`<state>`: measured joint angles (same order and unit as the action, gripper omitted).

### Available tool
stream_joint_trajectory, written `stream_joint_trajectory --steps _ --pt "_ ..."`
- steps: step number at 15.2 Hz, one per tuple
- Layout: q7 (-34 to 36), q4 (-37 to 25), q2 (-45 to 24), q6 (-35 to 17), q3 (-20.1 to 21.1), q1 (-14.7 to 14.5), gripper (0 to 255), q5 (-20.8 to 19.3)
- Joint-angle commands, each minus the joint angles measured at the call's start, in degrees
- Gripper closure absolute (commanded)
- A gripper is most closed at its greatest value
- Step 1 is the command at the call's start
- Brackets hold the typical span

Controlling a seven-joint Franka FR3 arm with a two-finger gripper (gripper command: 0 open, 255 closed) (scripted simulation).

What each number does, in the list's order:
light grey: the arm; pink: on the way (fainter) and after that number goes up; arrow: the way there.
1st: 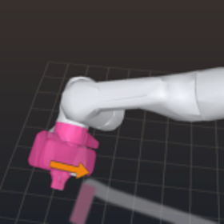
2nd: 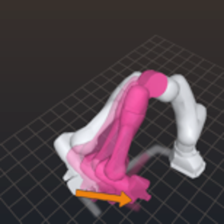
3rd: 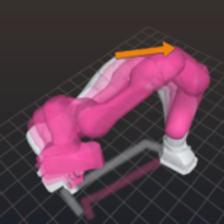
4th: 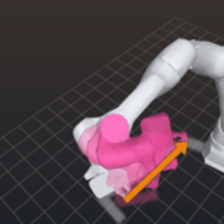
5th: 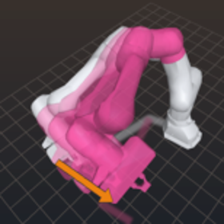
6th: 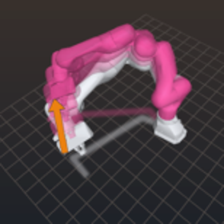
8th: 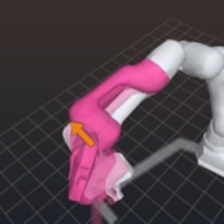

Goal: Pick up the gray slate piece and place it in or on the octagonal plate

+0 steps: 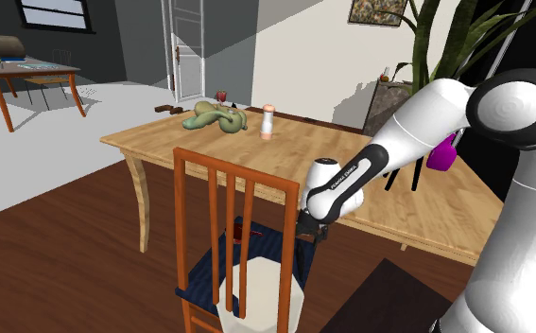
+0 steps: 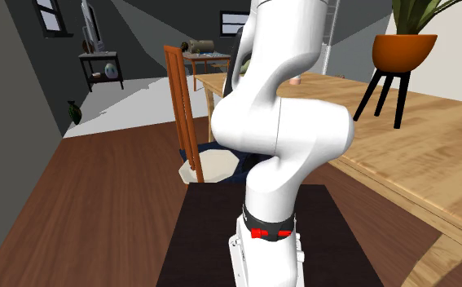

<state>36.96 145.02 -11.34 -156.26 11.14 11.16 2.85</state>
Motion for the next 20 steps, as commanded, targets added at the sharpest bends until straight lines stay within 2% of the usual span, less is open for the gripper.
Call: stream_joint_trajectory --steps 1,7,15,16,17,18,19,20 --pt "-1.08 -0.82 -3.83 -3.66 -1.29 1.07 0 -0.74" --pt "1.2 -2.0 -9.87 -8.42 -1.22 1.5 0 -3.89" --pt "3.38 -2.02 -10.06 -8.37 0.91 4.16 0 -6.86" --pt "3.34 -2.43 -12.01 -9.83 0.27 4.35 255 -7.71" --pt "4.13 -2.21 -13.55 -11.55 0.0 4.0 255 -8.51" --pt "4.22 -3.69 -13.34 -9.84 0.18 3.87 255 -8.28" --pt "4.08 -1.4 -12.55 -11.36 0.1 4.04 255 -8.36" --pt "3.06 -1.75 -13.28 -11.71 -0.45 4.73 255 -8.61"
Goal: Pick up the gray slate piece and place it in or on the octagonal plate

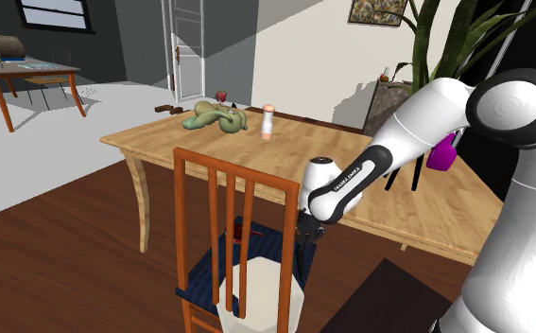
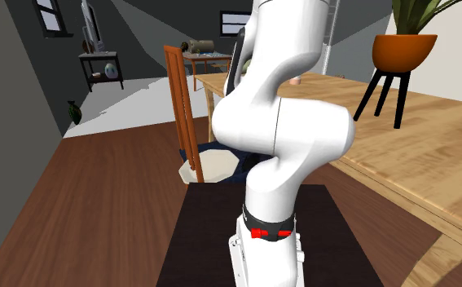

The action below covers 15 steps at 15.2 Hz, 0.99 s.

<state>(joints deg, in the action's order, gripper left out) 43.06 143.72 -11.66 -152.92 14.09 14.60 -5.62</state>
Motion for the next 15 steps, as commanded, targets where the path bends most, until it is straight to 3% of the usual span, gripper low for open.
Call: stream_joint_trajectory --steps 1,4,5,6,8,9,15 --pt "-2.97 -1.98 -13.4 -13.96 -3.4 1.18 255 -0.19" --pt "-4.81 -1.63 -11.86 -12.87 -3.3 2.15 255 0.83" --pt "-1.94 -0.37 0.11 2.26 1.13 1.2 255 0.52" --pt "-1.94 -0.37 0.11 2.26 1.13 1.2 0 0.52" --pt "-5.5 -0.41 -3.63 -4.69 1.51 4.15 0 4.66" --pt "-5.75 -0.45 -4.05 -5.34 1.92 4.81 0 4.9" --pt "-1.87 -1.42 -9.63 -9.58 2.14 5.78 0 -0.42"
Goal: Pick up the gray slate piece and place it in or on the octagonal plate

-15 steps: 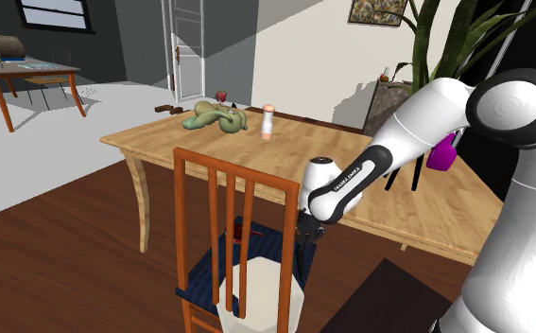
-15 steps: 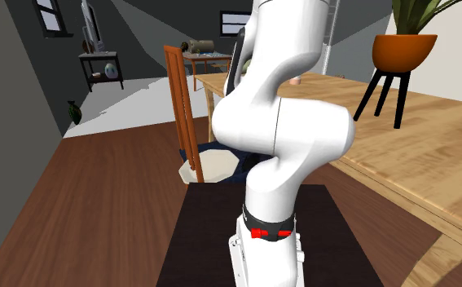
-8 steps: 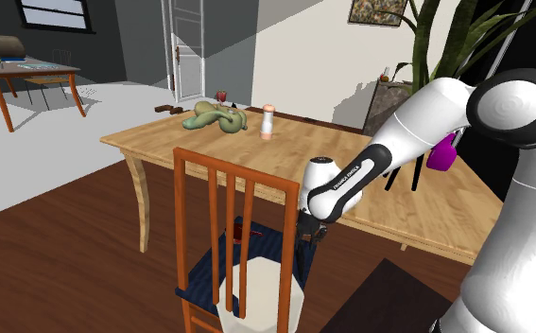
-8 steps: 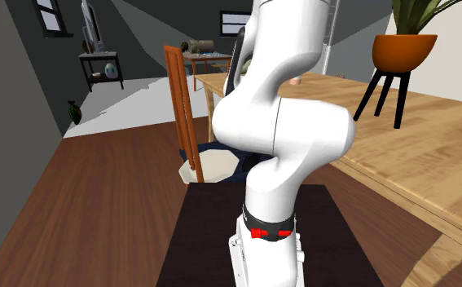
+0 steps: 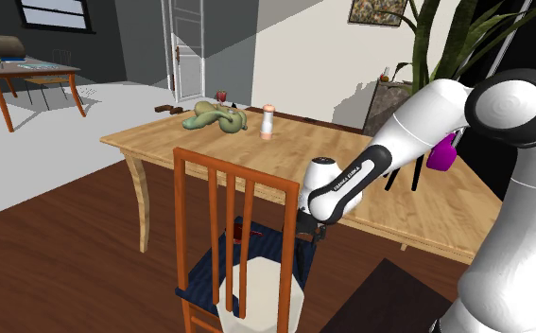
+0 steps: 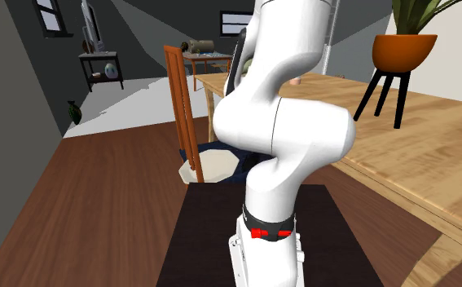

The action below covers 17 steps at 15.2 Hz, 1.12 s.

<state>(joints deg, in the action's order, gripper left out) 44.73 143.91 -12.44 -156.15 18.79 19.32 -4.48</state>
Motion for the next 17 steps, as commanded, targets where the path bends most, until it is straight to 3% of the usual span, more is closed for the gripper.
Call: stream_joint_trajectory --steps 1,9,10,12,17 --pt "-2.42 -1.97 -10.32 -7.38 -2.72 1.12 0 -3.09" --pt "1.31 -2.14 -10.92 -7.06 0.8 5.53 0 -8.21" --pt "-0.36 -1.26 -9.05 -6.27 1.55 6.51 255 -6.55" --pt "-1.52 -3.91 -10.23 -4.69 1.04 7.06 255 -6.74" --pt "-1.89 -3.28 -9.67 -4.75 1.24 7.31 255 -6.34"
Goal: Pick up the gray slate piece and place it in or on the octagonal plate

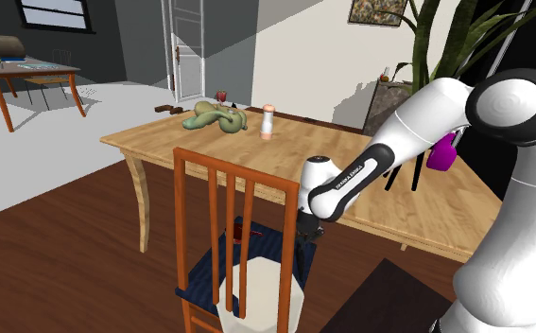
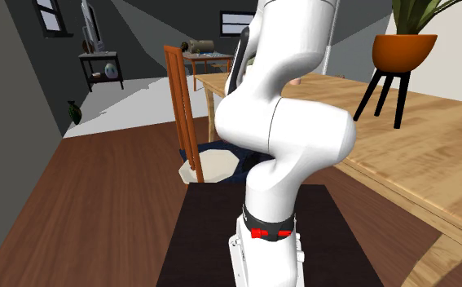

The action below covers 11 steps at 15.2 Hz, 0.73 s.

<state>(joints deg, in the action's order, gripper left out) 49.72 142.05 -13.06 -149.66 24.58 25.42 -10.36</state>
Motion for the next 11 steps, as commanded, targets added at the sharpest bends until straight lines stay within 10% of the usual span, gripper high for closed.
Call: stream_joint_trajectory --steps 1,2,3,11 --pt "-6.44 -1.18 -7.91 -10.45 -3.58 0.77 255 0.62" --pt "-1.07 -0.04 0.03 0.34 0.18 0.17 255 0.64" --pt "-1.07 -0.04 0.03 0.34 0.18 0.17 0 0.64" --pt "-1.79 0.11 -8.73 -11.48 0.09 4.97 0 -5.01"
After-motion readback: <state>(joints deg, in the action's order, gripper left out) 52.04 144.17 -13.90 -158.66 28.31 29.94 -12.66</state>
